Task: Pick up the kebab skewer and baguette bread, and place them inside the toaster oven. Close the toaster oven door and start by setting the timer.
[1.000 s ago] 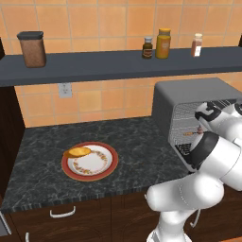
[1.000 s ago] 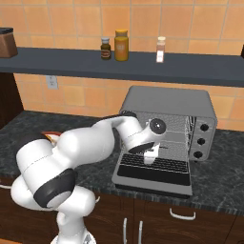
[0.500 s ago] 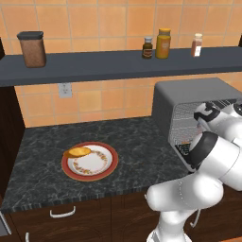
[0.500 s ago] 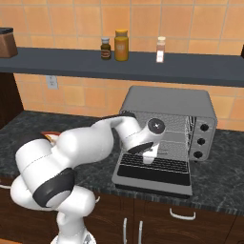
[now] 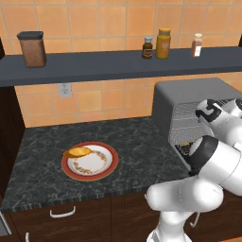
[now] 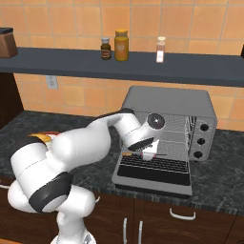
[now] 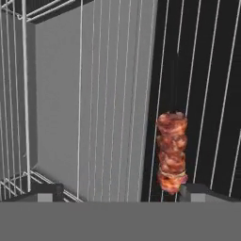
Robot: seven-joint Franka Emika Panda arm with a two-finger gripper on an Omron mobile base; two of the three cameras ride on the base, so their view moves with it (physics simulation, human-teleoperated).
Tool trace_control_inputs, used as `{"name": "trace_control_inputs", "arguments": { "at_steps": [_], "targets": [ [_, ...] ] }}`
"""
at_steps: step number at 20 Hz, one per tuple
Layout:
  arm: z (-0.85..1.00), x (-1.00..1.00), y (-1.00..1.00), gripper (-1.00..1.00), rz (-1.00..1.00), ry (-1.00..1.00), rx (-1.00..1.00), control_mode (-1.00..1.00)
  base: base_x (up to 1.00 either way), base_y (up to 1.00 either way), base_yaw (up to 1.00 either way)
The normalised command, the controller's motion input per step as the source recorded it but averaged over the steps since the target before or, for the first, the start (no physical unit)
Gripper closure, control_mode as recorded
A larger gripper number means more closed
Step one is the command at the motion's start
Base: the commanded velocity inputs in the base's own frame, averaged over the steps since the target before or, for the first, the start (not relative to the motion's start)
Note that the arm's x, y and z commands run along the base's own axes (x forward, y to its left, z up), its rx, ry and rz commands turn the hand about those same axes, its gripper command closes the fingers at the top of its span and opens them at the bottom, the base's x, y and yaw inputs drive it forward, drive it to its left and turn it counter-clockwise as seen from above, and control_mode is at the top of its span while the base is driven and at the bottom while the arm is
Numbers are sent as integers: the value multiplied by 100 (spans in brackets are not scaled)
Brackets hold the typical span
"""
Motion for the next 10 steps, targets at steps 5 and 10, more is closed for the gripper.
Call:
{"name": "trace_control_inputs", "arguments": {
  "at_steps": [5, 10],
  "targets": [
    [27, -77, 21, -100, 0, 0, 0, -100, 0, 0, 0],
    [21, -77, 99, -100, 24, 0, -13, -100, 0, 0, 0]
  ]
}}
